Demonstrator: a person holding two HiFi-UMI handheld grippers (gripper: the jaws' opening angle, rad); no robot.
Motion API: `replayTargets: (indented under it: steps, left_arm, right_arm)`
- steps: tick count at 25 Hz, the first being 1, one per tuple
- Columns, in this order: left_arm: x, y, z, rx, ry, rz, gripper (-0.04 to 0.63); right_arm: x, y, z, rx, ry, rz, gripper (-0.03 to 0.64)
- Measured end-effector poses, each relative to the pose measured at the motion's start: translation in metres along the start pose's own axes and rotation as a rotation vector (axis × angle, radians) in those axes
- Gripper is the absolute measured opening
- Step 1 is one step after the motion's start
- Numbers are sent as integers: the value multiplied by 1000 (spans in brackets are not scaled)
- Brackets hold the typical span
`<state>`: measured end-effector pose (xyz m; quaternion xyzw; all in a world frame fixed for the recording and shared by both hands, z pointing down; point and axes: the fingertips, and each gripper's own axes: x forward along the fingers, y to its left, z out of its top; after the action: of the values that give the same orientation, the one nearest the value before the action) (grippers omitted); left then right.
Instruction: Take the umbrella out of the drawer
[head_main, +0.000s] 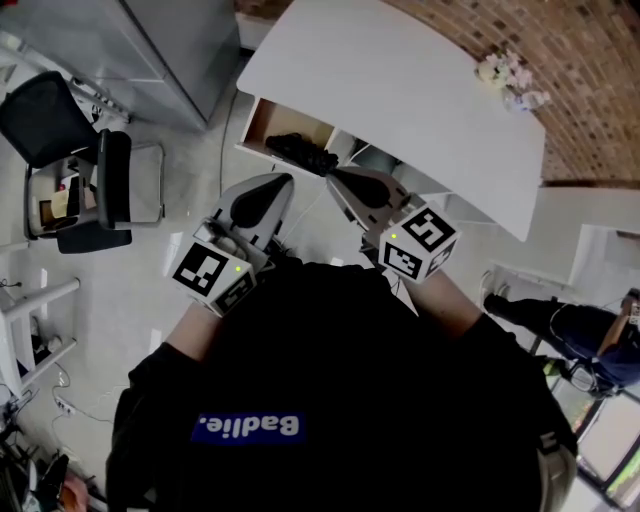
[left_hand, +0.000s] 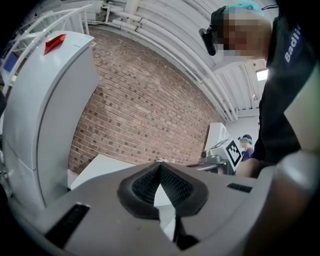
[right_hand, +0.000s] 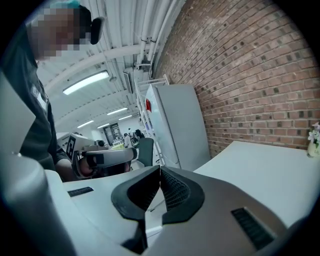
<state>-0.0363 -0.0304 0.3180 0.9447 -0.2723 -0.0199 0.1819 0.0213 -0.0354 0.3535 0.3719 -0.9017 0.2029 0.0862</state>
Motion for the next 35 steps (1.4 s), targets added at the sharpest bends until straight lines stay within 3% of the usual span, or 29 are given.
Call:
replayTargets:
  steps: [12, 27, 35]
  left_arm:
    - [3, 40, 14, -45, -49, 34, -3]
    - [33, 81, 8, -75, -69, 227, -3]
    - [30, 100, -14, -108, -62, 334, -3]
  right_arm:
    - [37, -34, -11, 4, 53, -45, 31]
    - [87, -97, -65, -96, 248, 47, 32]
    - [117, -124, -111, -129, 367, 87, 32]
